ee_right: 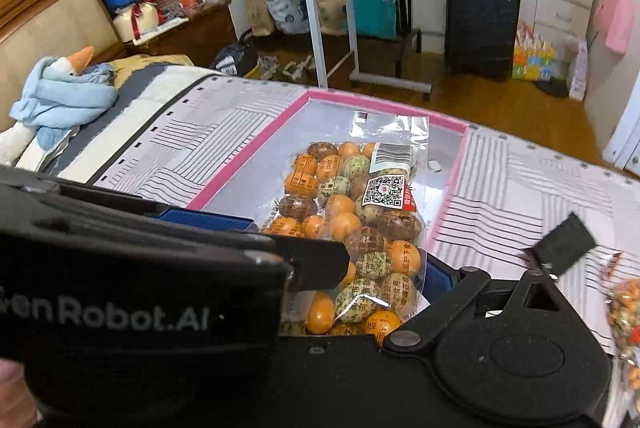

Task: Organize snacks
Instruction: 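Carry the peanut bag into the pink box and release it, then move the right tool to the black-wrapped bar and close on it, then lift the black-wrapped bar with the right tool toward the pink box, then carry the black-wrapped bar into the pink box and open the right tool, then move both tools back over the snacks on the bed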

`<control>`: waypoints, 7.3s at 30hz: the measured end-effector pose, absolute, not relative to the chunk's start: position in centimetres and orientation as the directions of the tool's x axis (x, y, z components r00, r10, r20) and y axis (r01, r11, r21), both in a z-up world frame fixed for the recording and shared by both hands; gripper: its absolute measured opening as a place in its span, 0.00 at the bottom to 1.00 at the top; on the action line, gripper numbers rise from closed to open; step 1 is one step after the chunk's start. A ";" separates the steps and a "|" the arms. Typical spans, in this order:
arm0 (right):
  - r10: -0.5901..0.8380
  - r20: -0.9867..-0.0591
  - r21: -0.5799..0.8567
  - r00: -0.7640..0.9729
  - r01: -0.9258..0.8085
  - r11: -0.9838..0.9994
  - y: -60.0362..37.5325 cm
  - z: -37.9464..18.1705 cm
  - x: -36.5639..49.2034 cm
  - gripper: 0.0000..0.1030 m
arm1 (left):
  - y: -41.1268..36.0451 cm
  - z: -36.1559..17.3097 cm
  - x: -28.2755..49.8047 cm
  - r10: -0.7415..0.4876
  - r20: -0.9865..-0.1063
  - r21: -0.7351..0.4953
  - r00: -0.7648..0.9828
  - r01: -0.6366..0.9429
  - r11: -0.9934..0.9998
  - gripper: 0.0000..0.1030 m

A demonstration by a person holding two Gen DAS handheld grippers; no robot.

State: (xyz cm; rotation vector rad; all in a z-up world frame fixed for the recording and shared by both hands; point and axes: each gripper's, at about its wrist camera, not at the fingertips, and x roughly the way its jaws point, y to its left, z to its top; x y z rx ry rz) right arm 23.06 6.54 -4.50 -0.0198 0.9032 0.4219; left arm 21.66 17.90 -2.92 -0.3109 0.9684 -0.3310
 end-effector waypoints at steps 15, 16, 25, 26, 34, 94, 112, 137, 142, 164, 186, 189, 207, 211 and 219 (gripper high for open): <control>0.234 -0.822 0.047 0.519 -0.348 0.936 9.9 -8.3 25.5 0.96 | 20.2 -9.3 26.3 -0.381 -0.800 -0.424 0.464 0.012 0.905 0.49; 0.221 -0.820 0.033 0.528 -0.341 0.939 10.0 -8.2 25.5 0.96 | 20.2 -9.4 26.4 -0.377 -0.800 -0.420 0.467 0.012 0.907 0.49; 0.225 -0.788 0.019 0.573 -0.343 0.939 7.6 -4.5 22.8 0.96 | 19.9 -6.1 23.8 -0.346 -0.789 -0.389 0.508 0.023 0.921 0.49; 0.228 -0.785 0.018 0.575 -0.347 0.938 7.2 -4.0 22.4 0.96 | 19.8 -5.5 23.5 -0.350 -0.785 -0.390 0.512 0.032 0.920 0.49; 0.221 -0.747 -0.036 0.628 -0.370 0.929 2.3 0.7 18.2 0.96 | 17.4 -0.9 20.4 -0.369 -0.756 -0.378 0.541 0.100 0.920 0.51; 0.335 -0.895 0.298 0.294 -0.165 0.940 -22.6 -15.7 18.7 0.90 | -8.0 -15.8 20.4 -0.607 -0.739 -0.537 0.292 0.289 0.792 0.26; 0.256 -0.886 0.156 0.387 -0.272 0.950 -20.3 -14.9 17.0 0.56 | -8.6 -18.2 20.2 -0.571 -0.776 -0.511 0.269 0.263 0.818 0.25; 0.345 -0.860 0.219 0.376 -0.339 0.915 -16.9 -9.3 10.2 0.55 | -6.8 -11.5 13.4 -0.454 -0.849 -0.407 0.271 0.213 0.888 0.26; 0.347 -0.864 0.215 0.365 -0.356 0.909 -15.0 -7.6 8.2 0.55 | -5.1 -9.6 10.8 -0.449 -0.854 -0.402 0.265 0.213 0.890 0.26; 0.393 -0.768 0.208 0.505 -0.384 0.900 -3.4 0.7 9.1 0.55 | 8.5 -0.4 8.8 -0.444 -0.745 -0.392 0.498 0.212 0.895 0.28; 0.474 -0.757 0.299 0.450 -0.406 0.864 5.5 -5.9 20.3 0.55 | 18.3 -6.2 18.4 -0.350 -0.743 -0.397 0.570 0.046 0.917 0.34; 0.444 -0.765 0.230 0.466 -0.446 0.865 6.6 -6.7 20.2 0.55 | 18.8 -7.7 19.3 -0.339 -0.763 -0.390 0.550 0.026 0.920 0.34; 0.435 -0.757 0.182 0.488 -0.482 0.857 2.9 -4.2 18.3 0.61 | 19.4 -6.8 18.5 -0.286 -0.736 -0.388 0.613 -0.036 0.921 0.41; 0.443 -0.749 0.192 0.492 -0.480 0.856 -1.0 -1.1 16.4 0.61 | 18.1 -4.1 17.0 -0.294 -0.713 -0.369 0.637 0.015 0.929 0.41; 0.359 -0.735 0.186 0.575 -0.339 0.922 -12.0 4.0 12.8 0.61 | 13.1 -0.1 14.4 -0.324 -0.695 -0.318 0.642 0.130 0.939 0.41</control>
